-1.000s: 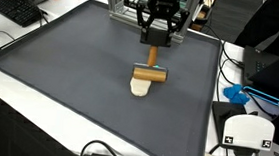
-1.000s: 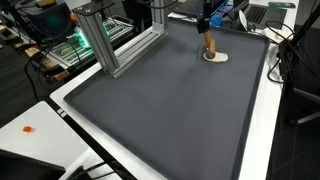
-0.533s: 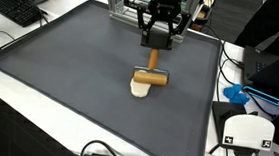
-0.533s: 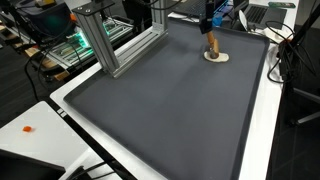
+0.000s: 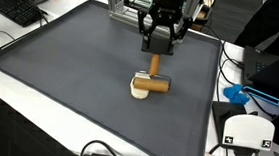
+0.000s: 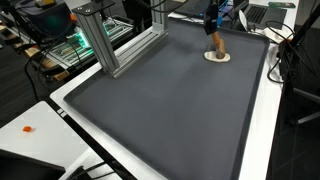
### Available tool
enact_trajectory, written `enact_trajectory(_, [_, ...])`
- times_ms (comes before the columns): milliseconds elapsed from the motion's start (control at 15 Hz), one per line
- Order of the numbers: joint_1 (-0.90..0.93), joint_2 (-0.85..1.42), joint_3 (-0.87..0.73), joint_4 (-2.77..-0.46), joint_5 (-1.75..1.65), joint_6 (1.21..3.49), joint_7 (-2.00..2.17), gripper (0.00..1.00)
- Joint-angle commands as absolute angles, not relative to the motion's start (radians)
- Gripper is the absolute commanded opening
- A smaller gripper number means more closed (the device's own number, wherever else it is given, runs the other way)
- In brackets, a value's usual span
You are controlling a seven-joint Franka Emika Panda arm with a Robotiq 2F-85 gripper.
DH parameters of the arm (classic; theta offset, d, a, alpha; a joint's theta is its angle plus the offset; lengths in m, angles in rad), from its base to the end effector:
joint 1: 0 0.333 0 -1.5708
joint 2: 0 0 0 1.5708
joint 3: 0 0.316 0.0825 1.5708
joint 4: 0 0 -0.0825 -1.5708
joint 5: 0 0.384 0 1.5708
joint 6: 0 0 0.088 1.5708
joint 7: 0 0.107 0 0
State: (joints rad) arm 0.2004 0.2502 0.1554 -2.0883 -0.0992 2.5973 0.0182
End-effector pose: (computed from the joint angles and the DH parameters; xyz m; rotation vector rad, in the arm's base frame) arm 0.5666 0.2096 0.3322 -3.0268 -0.6228 -0.4084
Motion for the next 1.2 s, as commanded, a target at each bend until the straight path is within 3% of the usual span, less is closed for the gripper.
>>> enact_trajectory(0, [0.209,0.309,0.164,-2.073,-0.089,2.64,0.026,0.35])
enact_trajectory(1133, [0.202,0.276,0.149,-2.059,-0.084,2.587,0.064,0.35])
